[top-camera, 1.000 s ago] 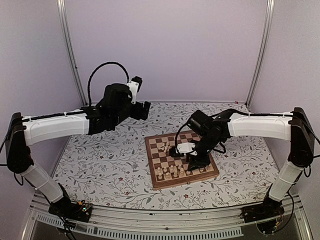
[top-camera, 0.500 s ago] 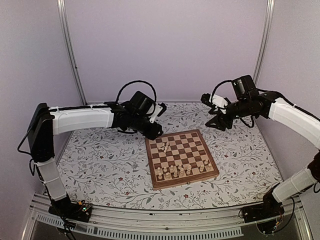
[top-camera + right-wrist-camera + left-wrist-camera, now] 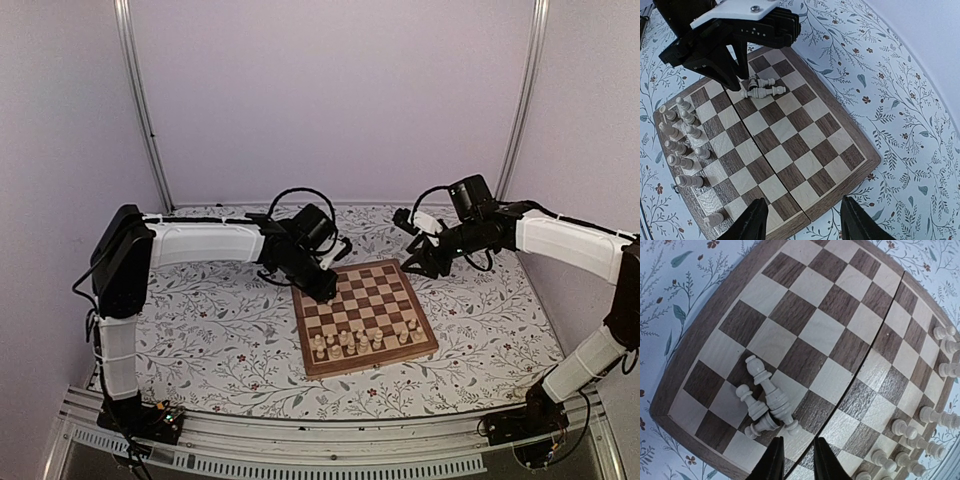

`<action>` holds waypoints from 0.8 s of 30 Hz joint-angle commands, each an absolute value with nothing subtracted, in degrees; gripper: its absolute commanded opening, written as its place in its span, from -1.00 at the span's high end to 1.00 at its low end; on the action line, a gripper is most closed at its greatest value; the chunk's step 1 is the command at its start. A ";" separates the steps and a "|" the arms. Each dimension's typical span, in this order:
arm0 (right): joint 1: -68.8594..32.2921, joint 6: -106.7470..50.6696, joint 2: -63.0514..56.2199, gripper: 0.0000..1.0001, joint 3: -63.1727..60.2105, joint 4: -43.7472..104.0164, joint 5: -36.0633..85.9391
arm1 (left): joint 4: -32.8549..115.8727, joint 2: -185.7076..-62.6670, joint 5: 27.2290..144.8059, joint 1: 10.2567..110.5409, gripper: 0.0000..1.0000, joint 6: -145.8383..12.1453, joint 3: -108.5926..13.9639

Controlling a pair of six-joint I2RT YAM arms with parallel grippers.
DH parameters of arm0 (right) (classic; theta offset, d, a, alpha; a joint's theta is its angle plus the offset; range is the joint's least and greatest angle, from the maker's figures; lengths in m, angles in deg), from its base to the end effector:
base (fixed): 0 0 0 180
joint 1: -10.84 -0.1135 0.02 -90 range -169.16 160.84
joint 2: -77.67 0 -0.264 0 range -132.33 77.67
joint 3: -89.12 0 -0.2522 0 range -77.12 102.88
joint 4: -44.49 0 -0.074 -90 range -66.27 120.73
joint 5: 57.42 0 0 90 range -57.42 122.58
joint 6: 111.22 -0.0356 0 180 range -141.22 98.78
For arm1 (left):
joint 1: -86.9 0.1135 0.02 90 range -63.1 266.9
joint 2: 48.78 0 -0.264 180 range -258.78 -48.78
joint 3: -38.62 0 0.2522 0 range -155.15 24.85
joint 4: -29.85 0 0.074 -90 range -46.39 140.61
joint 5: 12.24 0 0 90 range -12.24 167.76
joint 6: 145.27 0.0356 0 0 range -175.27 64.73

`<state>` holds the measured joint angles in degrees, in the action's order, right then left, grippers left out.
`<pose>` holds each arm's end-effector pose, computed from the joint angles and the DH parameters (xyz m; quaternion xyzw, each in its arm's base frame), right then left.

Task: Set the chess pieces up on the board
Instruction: Pick up the chess piece from the chessboard.

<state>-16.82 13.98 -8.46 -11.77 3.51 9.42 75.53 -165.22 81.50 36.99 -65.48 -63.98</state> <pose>0.2804 0.1628 0.2668 -0.5383 0.7429 0.1639 0.3626 0.2803 -0.3366 0.1952 0.3355 0.9041 -0.1588 0.2116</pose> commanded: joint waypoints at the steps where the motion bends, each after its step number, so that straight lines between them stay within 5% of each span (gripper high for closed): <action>1: -16.57 13.11 -8.90 -0.05 -14.33 7.30 8.06 | 77.37 -167.37 83.28 36.62 0.55 -66.85 -66.46; 24: -16.46 14.37 -8.95 -0.04 -16.19 8.22 7.46 | 80.52 -175.18 76.60 36.45 0.53 -67.41 -72.07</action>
<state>-16.82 14.15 -8.68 -15.40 7.27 8.85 79.32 -173.55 77.92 36.90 -67.56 -70.74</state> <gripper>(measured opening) 0.519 0.252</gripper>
